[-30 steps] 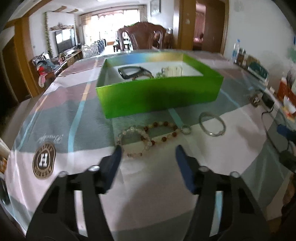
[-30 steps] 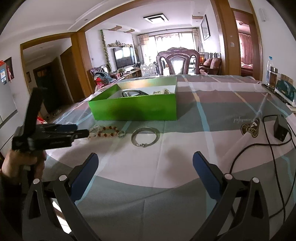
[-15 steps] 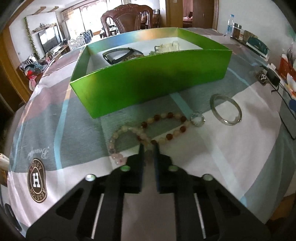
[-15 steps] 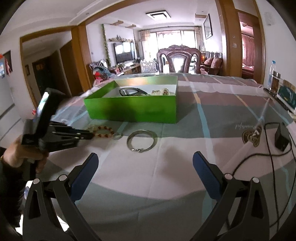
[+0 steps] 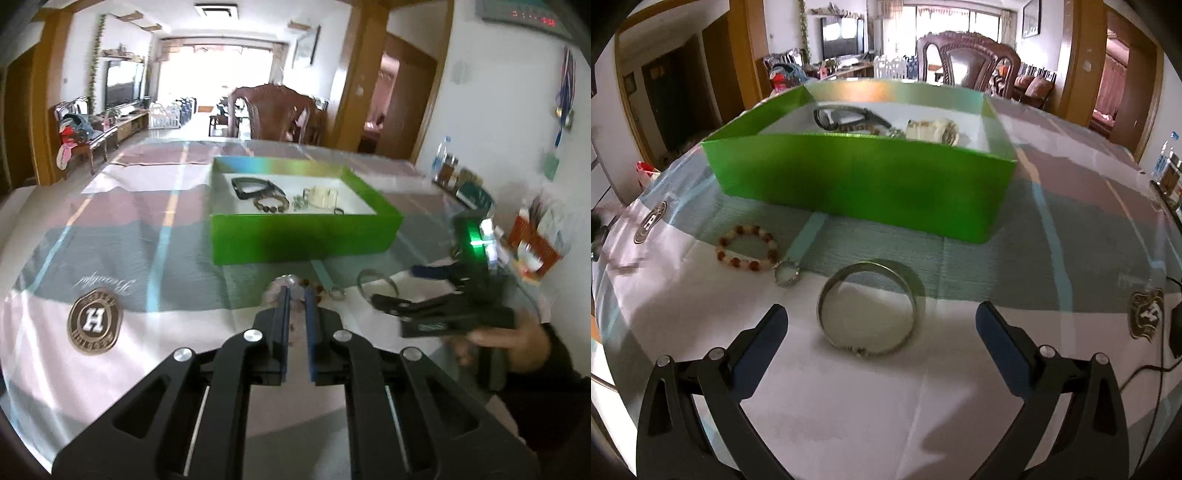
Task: Organize jewelry
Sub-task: 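Grasp the silver bangle with the right tool while the left lifts the bracelet, then carry bangle and bracelet over the green box and open both tools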
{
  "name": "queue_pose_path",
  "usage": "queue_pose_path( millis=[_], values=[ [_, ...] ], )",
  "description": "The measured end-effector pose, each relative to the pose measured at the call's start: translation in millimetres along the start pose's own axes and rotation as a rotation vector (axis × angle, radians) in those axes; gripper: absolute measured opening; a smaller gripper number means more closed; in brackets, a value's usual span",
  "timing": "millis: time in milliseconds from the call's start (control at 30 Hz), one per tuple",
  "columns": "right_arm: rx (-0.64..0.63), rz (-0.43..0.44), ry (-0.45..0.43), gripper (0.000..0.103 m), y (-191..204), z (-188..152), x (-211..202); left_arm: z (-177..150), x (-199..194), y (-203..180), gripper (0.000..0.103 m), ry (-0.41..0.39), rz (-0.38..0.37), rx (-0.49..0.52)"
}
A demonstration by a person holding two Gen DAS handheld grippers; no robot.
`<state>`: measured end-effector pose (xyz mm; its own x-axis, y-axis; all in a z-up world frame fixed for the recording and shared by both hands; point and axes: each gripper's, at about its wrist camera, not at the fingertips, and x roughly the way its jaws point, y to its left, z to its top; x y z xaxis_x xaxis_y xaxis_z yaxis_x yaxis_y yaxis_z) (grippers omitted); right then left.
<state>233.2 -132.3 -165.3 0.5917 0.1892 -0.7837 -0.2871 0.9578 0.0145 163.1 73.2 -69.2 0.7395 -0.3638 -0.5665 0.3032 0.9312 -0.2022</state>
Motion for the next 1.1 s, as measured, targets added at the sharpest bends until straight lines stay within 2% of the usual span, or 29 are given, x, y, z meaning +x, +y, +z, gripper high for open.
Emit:
queue_pose_path(
  millis=[67,167,200,233,400,500,667,833,1100],
  values=[
    [-0.006,-0.005,0.046,0.097,1,2,12,-7,-12,3,0.008,-0.013,0.005,-0.020],
    [-0.017,-0.009,0.044,0.084,2,5,13,-18,-22,11,0.008,-0.018,0.015,-0.055],
    [-0.024,-0.005,0.041,0.074,3,5,12,-21,-24,14,0.008,-0.022,0.018,-0.073],
    [-0.030,0.002,0.033,0.058,5,6,9,-25,-25,16,0.008,-0.023,0.021,-0.085],
    [-0.039,0.019,0.023,0.058,7,1,1,-36,-22,17,0.008,-0.005,0.036,-0.103],
    [-0.025,0.019,-0.057,0.058,6,-10,-26,-36,-24,16,0.008,-0.009,0.028,-0.103],
    [0.001,0.005,-0.280,0.058,9,-39,-107,-33,-28,9,0.008,-0.022,0.018,-0.090],
    [0.034,-0.005,-0.387,0.058,7,-61,-151,-29,-25,-2,0.008,-0.021,0.009,-0.068],
    [0.044,-0.003,-0.388,0.058,-2,-70,-156,-30,-22,-12,0.008,-0.016,-0.004,-0.056]
  ],
)
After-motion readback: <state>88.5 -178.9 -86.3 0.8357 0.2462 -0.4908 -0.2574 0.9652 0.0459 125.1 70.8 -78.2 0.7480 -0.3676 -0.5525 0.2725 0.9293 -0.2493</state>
